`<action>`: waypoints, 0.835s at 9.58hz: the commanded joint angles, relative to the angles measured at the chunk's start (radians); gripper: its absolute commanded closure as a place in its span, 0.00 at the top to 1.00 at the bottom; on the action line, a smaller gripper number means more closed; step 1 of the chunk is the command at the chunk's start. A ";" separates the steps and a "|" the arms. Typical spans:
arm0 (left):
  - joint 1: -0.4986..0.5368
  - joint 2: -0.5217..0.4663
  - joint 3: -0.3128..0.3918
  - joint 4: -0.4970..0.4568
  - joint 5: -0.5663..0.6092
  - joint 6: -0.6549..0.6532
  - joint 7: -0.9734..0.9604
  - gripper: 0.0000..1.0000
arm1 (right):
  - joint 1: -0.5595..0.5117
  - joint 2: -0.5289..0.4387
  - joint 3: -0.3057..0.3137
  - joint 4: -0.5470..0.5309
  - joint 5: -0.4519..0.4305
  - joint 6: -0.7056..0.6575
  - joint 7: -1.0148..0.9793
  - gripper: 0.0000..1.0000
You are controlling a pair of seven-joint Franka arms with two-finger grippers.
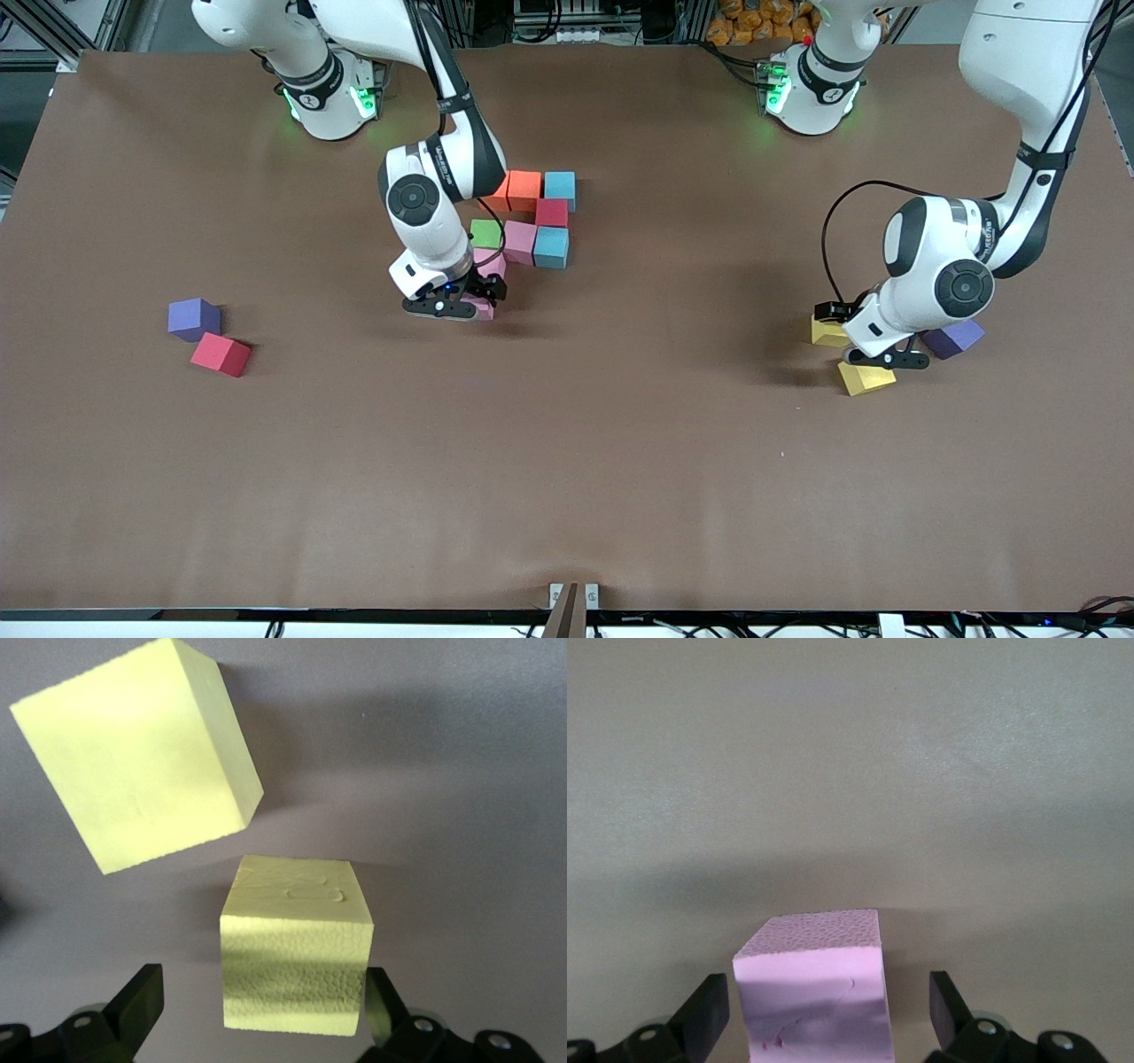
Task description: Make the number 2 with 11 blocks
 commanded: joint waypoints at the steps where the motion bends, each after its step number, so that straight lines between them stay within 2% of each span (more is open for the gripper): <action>1: -0.006 0.010 0.004 -0.004 0.015 0.016 0.015 0.92 | -0.019 -0.055 0.008 -0.003 0.014 -0.047 0.011 1.00; 3: -0.009 0.025 0.004 0.003 0.015 0.018 0.015 0.78 | -0.073 -0.081 0.008 0.035 0.012 -0.121 -0.007 1.00; 4: -0.012 0.024 0.004 0.003 0.015 0.018 0.015 0.60 | -0.122 -0.099 0.008 0.074 0.003 -0.206 -0.036 1.00; 5: -0.014 0.025 0.004 0.005 0.015 0.018 0.015 0.30 | -0.169 -0.110 0.006 0.104 0.000 -0.265 -0.109 1.00; 6: -0.015 0.021 0.004 0.006 0.015 0.018 0.015 0.04 | -0.215 -0.118 0.006 0.112 -0.009 -0.276 -0.189 1.00; 7: -0.015 0.010 0.003 0.008 0.015 0.015 0.015 0.00 | -0.255 -0.121 0.005 0.114 -0.033 -0.276 -0.266 1.00; 8: -0.015 -0.016 -0.002 0.009 0.017 0.007 0.018 0.00 | -0.291 -0.122 0.005 0.114 -0.056 -0.276 -0.332 1.00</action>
